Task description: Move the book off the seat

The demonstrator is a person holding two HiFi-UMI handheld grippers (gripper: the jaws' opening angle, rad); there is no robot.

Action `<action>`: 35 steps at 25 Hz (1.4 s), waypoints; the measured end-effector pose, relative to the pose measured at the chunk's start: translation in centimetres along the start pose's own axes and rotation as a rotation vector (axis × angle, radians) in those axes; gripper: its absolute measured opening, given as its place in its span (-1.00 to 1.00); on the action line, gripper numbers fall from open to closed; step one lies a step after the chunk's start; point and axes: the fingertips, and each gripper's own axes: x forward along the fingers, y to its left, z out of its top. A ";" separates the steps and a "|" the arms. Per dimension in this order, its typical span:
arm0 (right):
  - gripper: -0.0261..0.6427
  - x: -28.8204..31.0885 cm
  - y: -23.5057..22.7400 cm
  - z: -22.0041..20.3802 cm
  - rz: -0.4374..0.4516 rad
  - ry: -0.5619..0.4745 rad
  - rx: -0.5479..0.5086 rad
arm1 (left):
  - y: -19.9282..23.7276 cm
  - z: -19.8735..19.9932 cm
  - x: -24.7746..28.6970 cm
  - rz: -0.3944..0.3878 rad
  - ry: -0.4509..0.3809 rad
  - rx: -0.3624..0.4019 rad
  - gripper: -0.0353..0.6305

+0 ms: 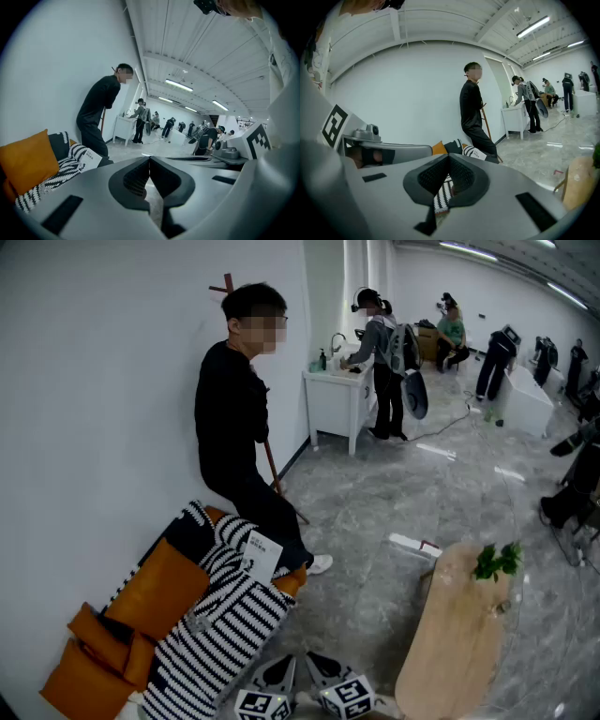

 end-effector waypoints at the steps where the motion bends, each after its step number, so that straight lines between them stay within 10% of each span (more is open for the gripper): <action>1: -0.90 -0.1 -0.2 -0.1 0.003 0.000 0.004 | -0.2 -0.1 0.1 0.003 -0.001 -0.004 -0.87; 35: -0.90 -6.4 -9.2 0.9 0.005 -0.103 0.050 | -8.6 -1.9 8.0 -0.026 0.065 0.037 -0.87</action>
